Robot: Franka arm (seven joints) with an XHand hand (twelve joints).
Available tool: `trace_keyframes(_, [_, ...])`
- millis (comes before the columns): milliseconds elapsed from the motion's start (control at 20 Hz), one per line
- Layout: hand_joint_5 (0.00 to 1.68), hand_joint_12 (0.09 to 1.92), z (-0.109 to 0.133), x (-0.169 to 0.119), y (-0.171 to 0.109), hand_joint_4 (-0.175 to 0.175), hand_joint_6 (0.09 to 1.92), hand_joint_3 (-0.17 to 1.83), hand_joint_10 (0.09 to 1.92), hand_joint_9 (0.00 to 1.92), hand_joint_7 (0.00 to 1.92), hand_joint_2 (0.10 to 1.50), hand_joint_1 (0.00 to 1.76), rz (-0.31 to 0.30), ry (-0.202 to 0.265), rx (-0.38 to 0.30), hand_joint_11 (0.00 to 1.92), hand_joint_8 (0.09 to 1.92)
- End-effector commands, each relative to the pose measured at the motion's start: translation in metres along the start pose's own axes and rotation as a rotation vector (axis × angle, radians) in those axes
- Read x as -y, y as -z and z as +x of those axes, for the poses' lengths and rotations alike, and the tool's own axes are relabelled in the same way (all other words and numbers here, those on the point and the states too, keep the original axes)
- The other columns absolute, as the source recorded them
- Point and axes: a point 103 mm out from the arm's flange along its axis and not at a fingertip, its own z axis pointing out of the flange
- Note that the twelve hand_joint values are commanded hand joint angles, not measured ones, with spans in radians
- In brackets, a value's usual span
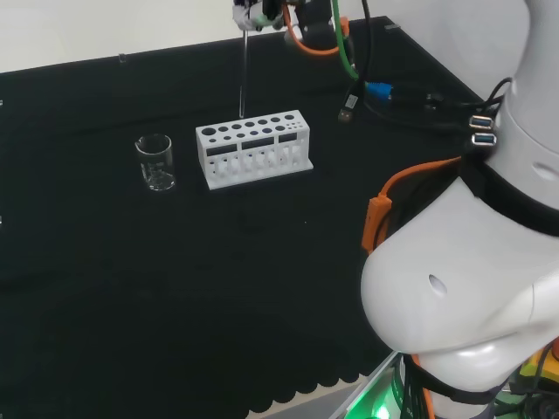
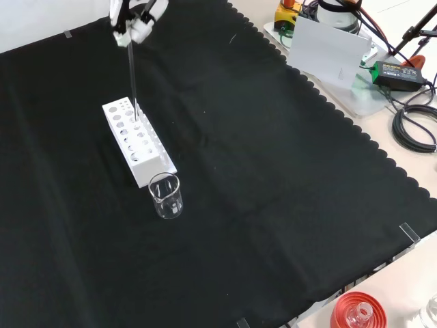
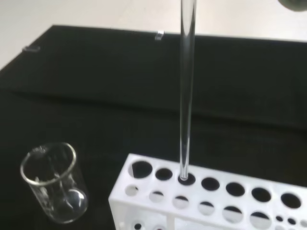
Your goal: Take the glass rod from the white test tube rack.
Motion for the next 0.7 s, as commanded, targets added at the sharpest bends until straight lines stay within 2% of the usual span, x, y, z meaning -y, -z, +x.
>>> trace_keyframes(50, [1.06,0.66,0.014,0.030,0.025,-0.175,0.62,-0.12,0.50,1.69,1.22,1.10,1.31,-0.026,-0.001,-0.001,1.56,0.89])
trace_keyframes(500, [1.06,0.66,0.020,0.041,0.025,-0.175,0.62,-0.11,0.50,1.69,1.23,1.10,1.31,-0.036,0.005,0.000,1.56,0.89])
trace_keyframes(600, [1.06,0.66,0.012,0.042,0.019,-0.175,0.62,-0.11,0.50,1.69,1.23,1.10,1.31,-0.042,0.011,-0.014,1.56,0.88])
trace_keyframes(700, [1.06,0.66,0.013,0.043,0.019,-0.175,0.62,-0.11,0.50,1.69,1.23,1.10,1.31,-0.042,0.012,-0.009,1.56,0.88])
